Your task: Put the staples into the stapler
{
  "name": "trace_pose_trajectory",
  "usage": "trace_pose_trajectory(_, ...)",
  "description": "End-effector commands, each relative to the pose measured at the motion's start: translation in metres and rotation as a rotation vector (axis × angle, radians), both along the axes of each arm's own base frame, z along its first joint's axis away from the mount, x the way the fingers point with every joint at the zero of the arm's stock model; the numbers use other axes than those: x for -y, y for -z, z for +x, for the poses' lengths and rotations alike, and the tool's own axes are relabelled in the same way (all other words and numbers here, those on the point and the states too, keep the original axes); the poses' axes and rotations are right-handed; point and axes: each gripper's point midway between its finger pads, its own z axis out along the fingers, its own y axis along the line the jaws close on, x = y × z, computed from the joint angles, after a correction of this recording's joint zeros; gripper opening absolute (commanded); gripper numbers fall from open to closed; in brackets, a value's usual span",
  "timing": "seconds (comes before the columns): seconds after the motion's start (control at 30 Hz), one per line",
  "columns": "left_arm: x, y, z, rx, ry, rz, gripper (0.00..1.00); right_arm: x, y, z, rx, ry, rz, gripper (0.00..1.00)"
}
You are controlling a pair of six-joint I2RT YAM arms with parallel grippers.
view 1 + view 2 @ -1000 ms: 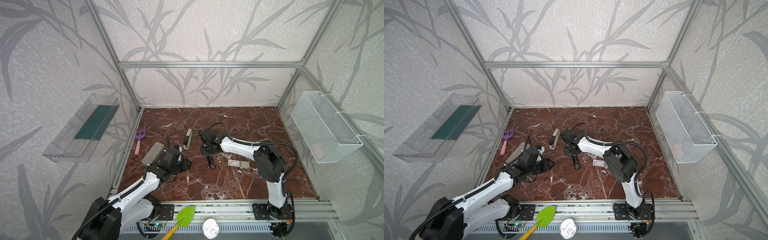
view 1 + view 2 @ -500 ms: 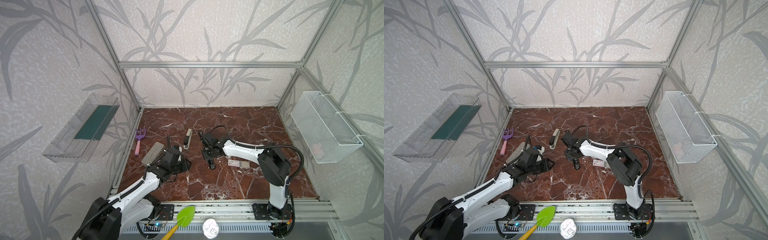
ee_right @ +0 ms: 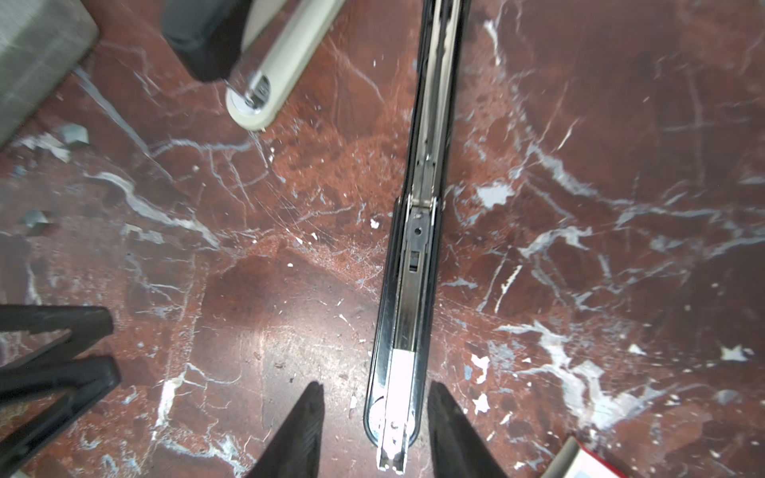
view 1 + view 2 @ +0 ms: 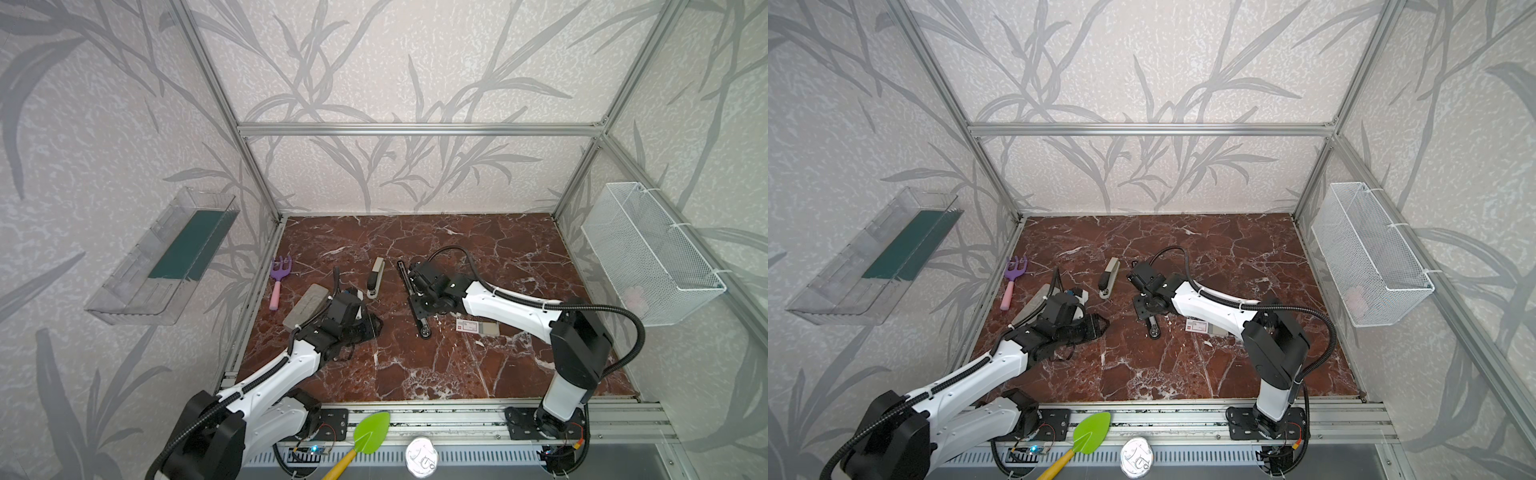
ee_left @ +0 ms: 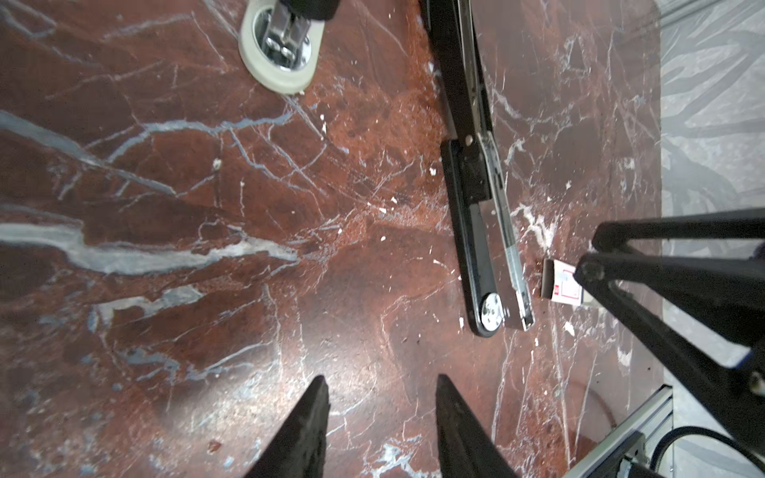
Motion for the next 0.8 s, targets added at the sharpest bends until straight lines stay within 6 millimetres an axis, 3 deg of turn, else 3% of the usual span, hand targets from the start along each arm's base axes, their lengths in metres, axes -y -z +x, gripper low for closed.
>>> trace_pose_trajectory(0.0, -0.003, -0.018, 0.018, 0.041, -0.027, 0.013, 0.48, 0.01, 0.016, 0.002, -0.017, 0.006, -0.032, 0.46)
trace_pose_trajectory(0.13, -0.004, -0.027, 0.032, 0.048, -0.039, 0.0, 0.54, 0.002, 0.035, 0.006, -0.046, -0.006, -0.041, 0.49)
trace_pose_trajectory(0.33, -0.003, -0.035, 0.047, 0.044, -0.049, -0.019, 0.54, -0.002, 0.052, 0.022, -0.026, 0.005, -0.069, 0.5)
trace_pose_trajectory(0.77, -0.011, -0.026, 0.043, 0.028, -0.096, -0.023, 0.54, -0.019, 0.073, 0.087, 0.051, 0.031, -0.092, 0.5)
